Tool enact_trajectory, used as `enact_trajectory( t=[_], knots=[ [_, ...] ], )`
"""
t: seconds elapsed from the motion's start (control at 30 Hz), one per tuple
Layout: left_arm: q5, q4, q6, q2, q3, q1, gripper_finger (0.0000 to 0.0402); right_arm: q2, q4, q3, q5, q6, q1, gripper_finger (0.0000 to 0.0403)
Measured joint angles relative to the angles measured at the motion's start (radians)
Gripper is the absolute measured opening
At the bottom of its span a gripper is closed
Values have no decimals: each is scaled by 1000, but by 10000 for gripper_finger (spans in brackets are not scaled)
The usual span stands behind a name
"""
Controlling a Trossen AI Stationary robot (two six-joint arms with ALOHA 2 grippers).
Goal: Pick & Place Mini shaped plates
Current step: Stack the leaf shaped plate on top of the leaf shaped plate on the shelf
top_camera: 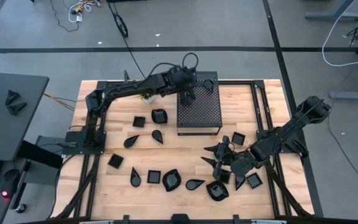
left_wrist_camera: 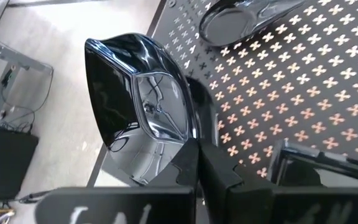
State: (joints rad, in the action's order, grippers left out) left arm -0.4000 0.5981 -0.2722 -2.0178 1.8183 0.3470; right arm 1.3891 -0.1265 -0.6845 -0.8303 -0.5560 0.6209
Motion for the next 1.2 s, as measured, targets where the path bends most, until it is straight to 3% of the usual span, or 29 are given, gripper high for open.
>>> enact_trajectory(
  t=[1.2],
  knots=[
    [72,4,27,1,0,6,16,0,0,0,0,16,0,204]
  ],
)
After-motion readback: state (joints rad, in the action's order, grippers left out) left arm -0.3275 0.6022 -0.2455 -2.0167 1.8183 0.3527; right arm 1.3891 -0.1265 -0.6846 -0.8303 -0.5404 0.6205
